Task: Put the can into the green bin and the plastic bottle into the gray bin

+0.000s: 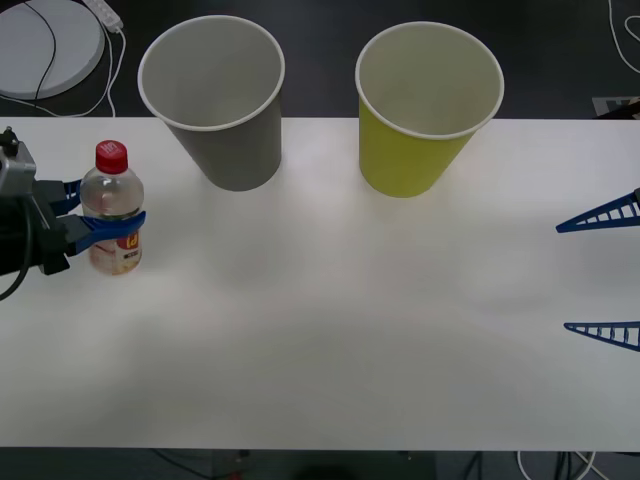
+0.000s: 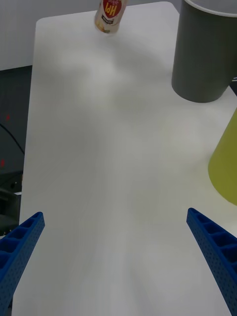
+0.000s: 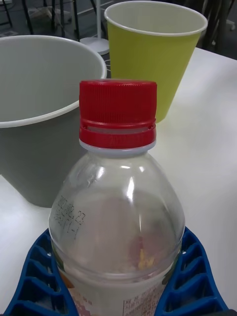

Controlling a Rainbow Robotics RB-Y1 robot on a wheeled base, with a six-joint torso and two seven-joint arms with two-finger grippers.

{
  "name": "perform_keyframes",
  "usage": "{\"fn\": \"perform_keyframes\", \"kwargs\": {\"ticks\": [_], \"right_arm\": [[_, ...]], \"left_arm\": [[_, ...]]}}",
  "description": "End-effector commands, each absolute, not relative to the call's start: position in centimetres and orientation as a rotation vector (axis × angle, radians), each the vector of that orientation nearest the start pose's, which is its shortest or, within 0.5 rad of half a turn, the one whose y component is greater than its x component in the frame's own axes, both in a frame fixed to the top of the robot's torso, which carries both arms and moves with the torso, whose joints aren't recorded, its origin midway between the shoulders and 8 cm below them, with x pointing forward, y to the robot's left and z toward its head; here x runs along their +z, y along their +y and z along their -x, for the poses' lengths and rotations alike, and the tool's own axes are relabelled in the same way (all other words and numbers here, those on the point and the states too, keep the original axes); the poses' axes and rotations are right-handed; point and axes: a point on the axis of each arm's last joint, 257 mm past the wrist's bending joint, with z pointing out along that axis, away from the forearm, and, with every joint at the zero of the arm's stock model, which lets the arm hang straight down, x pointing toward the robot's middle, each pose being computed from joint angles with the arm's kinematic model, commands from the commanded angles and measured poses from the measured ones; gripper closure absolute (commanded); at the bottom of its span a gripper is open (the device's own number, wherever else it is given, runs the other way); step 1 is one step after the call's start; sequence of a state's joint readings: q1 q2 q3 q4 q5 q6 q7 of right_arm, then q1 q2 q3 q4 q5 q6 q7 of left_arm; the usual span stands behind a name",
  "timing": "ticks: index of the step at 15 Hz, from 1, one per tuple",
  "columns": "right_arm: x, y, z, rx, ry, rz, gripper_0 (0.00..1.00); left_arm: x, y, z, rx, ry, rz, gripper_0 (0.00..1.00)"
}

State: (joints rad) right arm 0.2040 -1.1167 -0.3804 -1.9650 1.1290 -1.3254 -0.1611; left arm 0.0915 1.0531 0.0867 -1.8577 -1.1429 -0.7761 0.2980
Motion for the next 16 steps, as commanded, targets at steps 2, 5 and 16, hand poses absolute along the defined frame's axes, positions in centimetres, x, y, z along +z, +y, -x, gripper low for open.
{"fn": "perform_keyframes", "kwargs": {"ticks": [2, 5, 16], "right_arm": [[-11.2, -27.6, -32.5, 0.408, 1.557, 1.565, 0.00], [-11.2, -27.6, -32.5, 0.408, 1.557, 1.565, 0.00], [-11.2, -27.6, -32.5, 0.408, 1.557, 1.565, 0.00]], "left_arm": [[-10.7, 28.5, -43.9, -0.339, 1.692, -0.983, 1.00], [-9.5, 29.7, -43.7, -0.329, 1.741, -0.996, 1.00], [-4.9, 33.9, -43.4, -0.188, 1.954, -1.124, 1.00]]}}
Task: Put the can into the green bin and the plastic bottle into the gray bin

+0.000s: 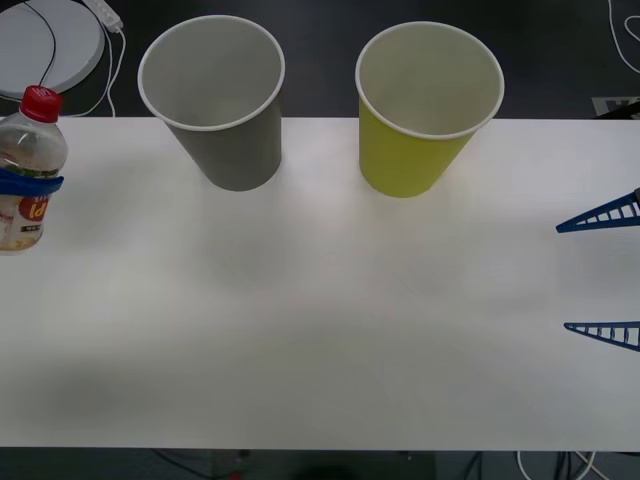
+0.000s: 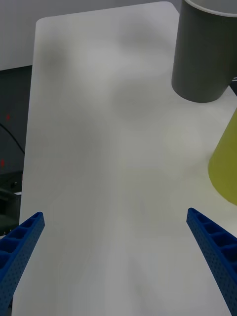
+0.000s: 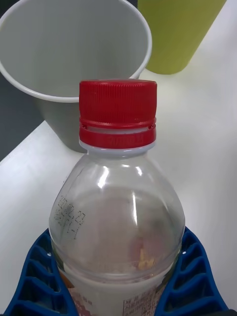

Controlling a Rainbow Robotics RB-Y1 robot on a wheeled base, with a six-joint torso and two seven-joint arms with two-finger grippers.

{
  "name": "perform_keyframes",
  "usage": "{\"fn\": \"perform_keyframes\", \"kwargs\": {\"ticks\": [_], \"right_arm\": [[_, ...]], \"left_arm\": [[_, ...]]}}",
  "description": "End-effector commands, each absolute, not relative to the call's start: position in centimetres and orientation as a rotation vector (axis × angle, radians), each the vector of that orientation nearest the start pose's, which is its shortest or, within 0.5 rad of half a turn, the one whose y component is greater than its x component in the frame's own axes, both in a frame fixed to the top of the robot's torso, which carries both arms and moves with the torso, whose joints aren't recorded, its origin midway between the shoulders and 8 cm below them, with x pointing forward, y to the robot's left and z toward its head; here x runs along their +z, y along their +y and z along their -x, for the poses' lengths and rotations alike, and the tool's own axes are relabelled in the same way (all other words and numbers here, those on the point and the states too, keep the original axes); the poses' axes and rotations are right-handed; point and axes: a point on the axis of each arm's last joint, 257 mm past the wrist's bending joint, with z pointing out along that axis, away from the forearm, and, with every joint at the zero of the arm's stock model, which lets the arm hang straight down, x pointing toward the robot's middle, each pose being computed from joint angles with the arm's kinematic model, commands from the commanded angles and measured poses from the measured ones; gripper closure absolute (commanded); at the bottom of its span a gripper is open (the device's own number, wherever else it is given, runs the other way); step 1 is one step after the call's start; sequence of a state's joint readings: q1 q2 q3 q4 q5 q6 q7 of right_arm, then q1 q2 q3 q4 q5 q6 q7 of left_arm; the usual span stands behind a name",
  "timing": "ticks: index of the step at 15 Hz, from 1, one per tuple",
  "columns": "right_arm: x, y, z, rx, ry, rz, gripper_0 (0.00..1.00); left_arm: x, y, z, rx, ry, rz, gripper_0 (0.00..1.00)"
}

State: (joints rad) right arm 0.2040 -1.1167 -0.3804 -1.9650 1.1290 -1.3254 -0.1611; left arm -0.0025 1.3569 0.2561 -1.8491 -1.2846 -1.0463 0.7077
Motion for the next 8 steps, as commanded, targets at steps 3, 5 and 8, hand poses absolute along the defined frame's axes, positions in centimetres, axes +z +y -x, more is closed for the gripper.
{"fn": "perform_keyframes", "kwargs": {"ticks": [3, 5, 8], "right_arm": [[-11.2, -27.6, -32.5, 0.408, 1.557, 1.565, 0.00], [-11.2, -27.6, -32.5, 0.408, 1.557, 1.565, 0.00], [-11.2, -27.6, -32.5, 0.408, 1.557, 1.565, 0.00]], "left_arm": [[-3.9, 34.8, -43.3, -0.168, 1.989, -1.159, 1.00], [-3.3, 35.0, -43.6, -0.154, 1.986, -1.154, 1.00], [-2.0, 35.0, -44.8, -0.124, 1.976, -1.140, 1.00]]}}
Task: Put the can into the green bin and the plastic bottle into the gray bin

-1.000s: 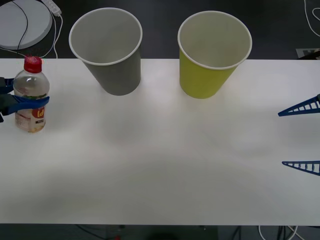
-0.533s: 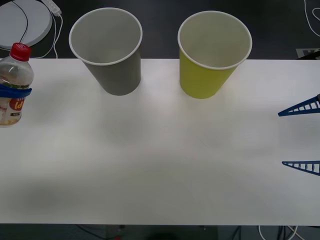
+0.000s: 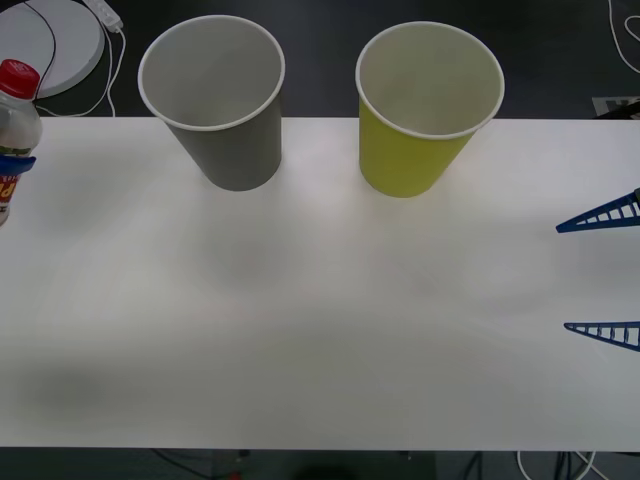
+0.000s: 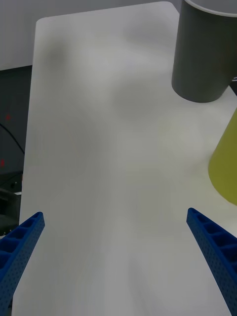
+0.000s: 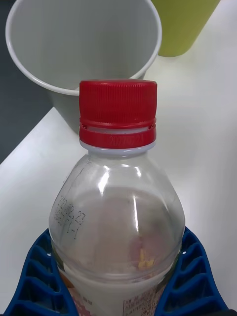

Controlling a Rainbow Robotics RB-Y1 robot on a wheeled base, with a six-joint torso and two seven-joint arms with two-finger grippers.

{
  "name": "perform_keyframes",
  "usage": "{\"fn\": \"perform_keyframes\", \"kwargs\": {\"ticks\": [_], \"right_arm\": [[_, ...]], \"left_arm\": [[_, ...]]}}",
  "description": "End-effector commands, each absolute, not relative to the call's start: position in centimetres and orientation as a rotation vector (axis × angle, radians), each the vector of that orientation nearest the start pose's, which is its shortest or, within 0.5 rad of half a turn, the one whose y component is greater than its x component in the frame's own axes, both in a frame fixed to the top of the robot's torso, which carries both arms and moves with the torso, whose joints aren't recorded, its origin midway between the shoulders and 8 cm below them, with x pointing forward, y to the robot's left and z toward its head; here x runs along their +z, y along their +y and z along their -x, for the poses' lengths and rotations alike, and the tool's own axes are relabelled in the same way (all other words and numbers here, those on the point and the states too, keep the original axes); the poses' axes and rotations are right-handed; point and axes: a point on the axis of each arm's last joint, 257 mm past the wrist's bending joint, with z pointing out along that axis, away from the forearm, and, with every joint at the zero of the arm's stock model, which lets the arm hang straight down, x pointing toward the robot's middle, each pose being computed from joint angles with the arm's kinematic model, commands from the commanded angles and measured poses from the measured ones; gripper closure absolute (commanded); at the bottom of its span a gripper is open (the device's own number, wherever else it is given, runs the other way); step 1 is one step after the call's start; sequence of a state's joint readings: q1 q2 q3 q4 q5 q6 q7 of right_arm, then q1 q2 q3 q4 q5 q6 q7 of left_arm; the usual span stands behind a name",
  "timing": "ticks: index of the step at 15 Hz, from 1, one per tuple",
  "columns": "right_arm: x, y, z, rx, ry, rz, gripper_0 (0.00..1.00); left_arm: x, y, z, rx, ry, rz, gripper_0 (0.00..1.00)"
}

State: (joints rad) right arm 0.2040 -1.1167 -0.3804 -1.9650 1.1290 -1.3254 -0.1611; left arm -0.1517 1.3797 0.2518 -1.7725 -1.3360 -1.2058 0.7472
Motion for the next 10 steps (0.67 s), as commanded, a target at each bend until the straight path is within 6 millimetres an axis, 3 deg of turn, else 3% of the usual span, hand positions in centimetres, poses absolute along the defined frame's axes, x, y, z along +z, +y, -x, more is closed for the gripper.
{"fn": "perform_keyframes", "kwargs": {"ticks": [1, 6, 10], "right_arm": [[-11.2, -27.6, -32.5, 0.408, 1.557, 1.565, 0.00], [-11.2, -27.6, -32.5, 0.408, 1.557, 1.565, 0.00], [-11.2, -27.6, -32.5, 0.408, 1.557, 1.565, 0.00]], "left_arm": [[-1.7, 35.0, -45.4, -0.122, 1.973, -1.136, 1.00], [-0.4, 34.4, -48.7, -0.097, 1.973, -1.140, 1.00], [0.1, 33.9, -50.0, -0.072, 2.015, -1.205, 1.00]]}}
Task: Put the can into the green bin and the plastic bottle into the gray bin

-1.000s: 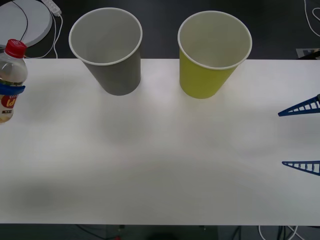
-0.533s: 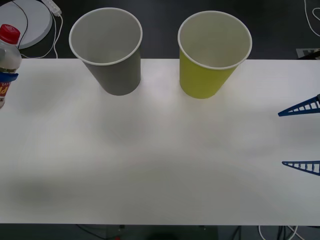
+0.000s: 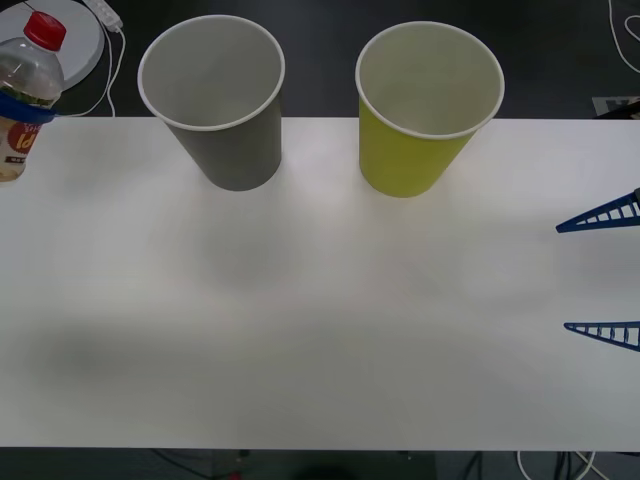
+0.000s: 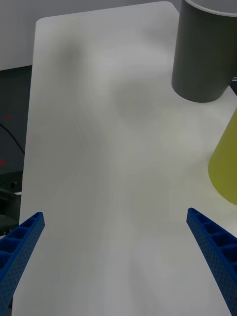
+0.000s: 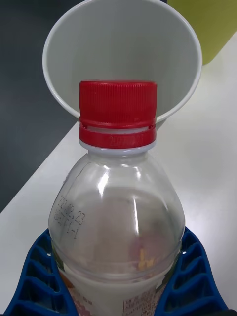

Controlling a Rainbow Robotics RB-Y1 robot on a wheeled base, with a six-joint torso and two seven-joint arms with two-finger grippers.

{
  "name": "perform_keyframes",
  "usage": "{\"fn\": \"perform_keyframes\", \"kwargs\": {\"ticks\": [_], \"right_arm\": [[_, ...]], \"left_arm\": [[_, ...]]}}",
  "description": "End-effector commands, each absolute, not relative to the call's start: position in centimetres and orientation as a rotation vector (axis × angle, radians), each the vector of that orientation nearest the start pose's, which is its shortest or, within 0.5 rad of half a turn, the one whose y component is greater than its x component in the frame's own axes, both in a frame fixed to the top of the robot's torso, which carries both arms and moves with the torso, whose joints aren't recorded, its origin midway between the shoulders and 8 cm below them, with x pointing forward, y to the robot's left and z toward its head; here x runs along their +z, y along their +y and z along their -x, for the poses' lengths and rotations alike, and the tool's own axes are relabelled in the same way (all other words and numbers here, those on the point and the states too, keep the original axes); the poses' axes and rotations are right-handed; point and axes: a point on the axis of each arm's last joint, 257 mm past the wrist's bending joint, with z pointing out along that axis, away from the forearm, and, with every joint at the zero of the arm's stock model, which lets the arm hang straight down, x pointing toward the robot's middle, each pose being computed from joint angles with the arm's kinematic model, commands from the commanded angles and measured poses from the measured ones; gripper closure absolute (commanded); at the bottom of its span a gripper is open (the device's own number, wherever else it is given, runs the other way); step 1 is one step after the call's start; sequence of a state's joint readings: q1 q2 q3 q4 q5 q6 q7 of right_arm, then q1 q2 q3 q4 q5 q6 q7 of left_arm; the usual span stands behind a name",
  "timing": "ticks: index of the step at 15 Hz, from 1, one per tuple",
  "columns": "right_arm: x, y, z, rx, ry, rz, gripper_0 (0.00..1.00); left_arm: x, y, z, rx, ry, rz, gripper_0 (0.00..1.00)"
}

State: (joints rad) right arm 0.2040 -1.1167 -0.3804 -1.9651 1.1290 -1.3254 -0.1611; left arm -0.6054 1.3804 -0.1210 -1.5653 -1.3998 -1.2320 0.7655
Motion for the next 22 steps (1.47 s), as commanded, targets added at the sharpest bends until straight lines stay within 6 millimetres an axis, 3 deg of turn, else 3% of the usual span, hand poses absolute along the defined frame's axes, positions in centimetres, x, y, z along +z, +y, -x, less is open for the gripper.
{"fn": "perform_keyframes", "kwargs": {"ticks": [1, 12, 22], "right_arm": [[-11.2, -27.6, -32.5, 0.408, 1.557, 1.565, 0.00], [-11.2, -27.6, -32.5, 0.408, 1.557, 1.565, 0.00], [-11.2, -27.6, -32.5, 0.408, 1.557, 1.565, 0.00]], "left_arm": [[0.5, 33.8, -50.3, -0.062, 2.029, -1.225, 1.00], [2.7, 31.2, -53.4, -0.002, 2.097, -1.342, 1.00], [5.4, 25.7, -57.0, -0.009, 2.097, -1.378, 1.00]]}}
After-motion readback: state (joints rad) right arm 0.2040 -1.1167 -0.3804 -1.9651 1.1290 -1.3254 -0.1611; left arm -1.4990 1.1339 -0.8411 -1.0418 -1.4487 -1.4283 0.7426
